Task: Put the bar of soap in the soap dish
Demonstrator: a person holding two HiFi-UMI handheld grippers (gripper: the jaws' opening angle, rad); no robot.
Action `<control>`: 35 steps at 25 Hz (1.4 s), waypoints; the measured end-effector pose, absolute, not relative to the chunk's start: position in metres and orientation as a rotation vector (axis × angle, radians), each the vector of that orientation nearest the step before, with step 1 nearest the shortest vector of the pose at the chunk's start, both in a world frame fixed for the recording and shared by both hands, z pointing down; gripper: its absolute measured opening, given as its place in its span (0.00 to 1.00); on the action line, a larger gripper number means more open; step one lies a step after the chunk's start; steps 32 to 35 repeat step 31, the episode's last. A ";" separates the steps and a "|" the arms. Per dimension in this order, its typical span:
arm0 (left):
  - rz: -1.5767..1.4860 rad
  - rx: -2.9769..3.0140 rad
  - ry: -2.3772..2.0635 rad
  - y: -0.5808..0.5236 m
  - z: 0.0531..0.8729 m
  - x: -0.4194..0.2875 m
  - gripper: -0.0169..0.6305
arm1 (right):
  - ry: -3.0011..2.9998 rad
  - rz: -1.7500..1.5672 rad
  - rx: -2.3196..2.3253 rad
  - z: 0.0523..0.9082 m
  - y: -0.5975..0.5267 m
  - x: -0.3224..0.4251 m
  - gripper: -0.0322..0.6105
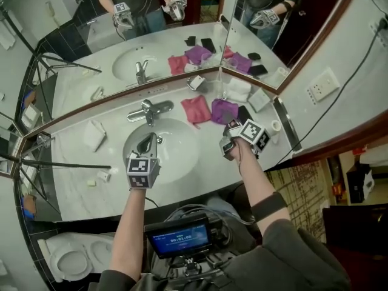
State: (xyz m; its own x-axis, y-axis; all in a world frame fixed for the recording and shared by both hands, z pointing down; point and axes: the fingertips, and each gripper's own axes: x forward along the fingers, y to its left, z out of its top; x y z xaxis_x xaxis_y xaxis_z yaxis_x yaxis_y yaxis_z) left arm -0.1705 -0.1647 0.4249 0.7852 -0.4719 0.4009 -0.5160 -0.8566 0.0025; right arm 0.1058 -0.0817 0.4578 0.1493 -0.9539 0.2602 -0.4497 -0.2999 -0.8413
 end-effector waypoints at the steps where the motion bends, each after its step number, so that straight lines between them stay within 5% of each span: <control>1: 0.601 2.861 -0.797 -0.163 0.425 -0.174 0.03 | 1.324 -1.082 -1.821 0.458 -0.079 0.105 0.07; 35: 0.567 2.855 -0.836 -0.158 0.422 -0.203 0.03 | 1.259 -1.020 -1.814 0.455 -0.053 0.113 0.07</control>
